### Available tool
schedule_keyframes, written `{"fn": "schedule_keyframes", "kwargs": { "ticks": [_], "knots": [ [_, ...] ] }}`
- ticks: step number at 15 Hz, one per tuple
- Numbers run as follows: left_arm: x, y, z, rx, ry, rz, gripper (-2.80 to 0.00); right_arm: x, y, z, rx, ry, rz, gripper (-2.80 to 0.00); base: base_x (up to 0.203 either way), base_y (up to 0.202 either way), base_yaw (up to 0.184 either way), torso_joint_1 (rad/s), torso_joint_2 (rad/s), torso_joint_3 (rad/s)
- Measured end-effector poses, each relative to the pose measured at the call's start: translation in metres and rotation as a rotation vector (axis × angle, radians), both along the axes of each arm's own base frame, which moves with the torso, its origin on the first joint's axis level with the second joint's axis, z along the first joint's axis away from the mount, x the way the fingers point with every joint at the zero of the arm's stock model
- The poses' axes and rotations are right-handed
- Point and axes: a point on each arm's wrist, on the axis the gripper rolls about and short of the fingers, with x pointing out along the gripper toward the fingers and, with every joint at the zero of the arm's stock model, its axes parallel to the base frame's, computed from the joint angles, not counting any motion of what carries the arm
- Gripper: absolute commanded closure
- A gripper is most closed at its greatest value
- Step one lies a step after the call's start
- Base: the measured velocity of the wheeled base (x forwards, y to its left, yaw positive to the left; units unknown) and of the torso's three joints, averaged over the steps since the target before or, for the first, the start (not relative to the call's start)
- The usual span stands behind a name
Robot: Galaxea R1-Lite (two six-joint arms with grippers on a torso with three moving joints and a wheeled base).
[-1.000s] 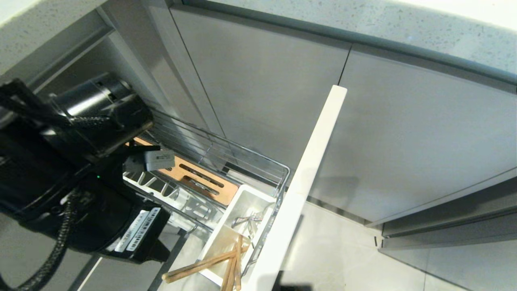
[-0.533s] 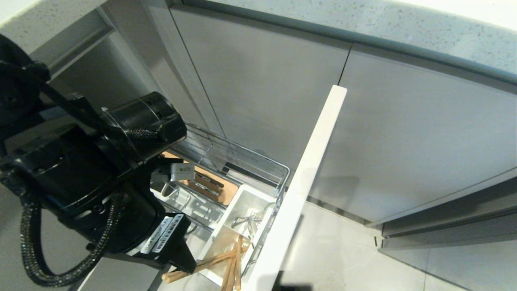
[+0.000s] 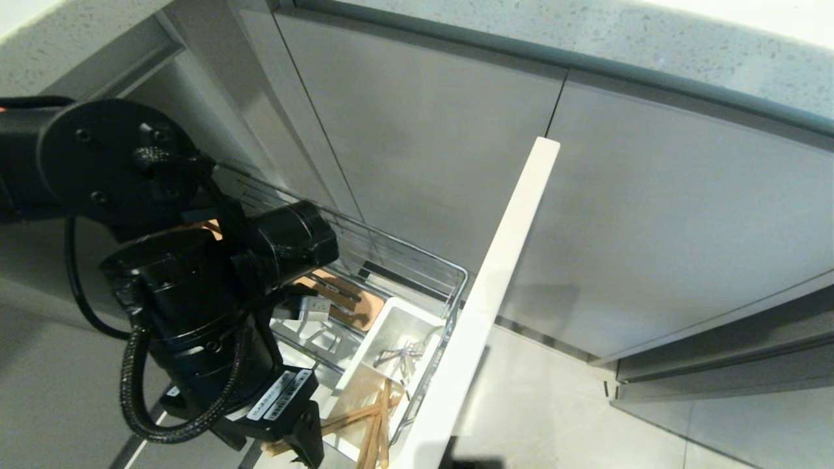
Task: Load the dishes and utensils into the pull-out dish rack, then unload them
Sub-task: Take the chopsticks out of the cupboard
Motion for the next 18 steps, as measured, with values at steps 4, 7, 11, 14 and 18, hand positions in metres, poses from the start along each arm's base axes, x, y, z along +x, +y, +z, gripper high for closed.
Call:
{"fn": "schedule_keyframes", "kwargs": {
  "ticks": [4, 7, 11, 14, 18],
  "knots": [
    [0.008, -0.007, -0.011, -0.013, 0.068, -0.002, -2.8, 0.0, 0.0, 0.0, 0.0, 0.0, 0.0, 0.0, 0.0, 0.0, 0.0, 0.0, 0.0, 0.0],
    [0.014, -0.012, -0.019, -0.009, 0.104, -0.001, -2.8, 0.0, 0.0, 0.0, 0.0, 0.0, 0.0, 0.0, 0.0, 0.0, 0.0, 0.0, 0.0, 0.0],
    [0.018, -0.016, -0.025, 0.004, 0.122, 0.0, -2.8, 0.0, 0.0, 0.0, 0.0, 0.0, 0.0, 0.0, 0.0, 0.0, 0.0, 0.0, 0.0, 0.0],
    [0.02, -0.017, -0.027, 0.009, 0.128, 0.0, 0.0, 0.0, 0.0, 0.0, 0.0, 0.0, 0.0, 0.0, 0.0, 0.0, 0.0, 0.0, 0.0, 0.0],
    [0.021, -0.019, -0.027, 0.005, 0.127, 0.002, 0.0, 0.0, 0.0, 0.0, 0.0, 0.0, 0.0, 0.0, 0.0, 0.0, 0.0, 0.0, 0.0, 0.0]
  ]
}}
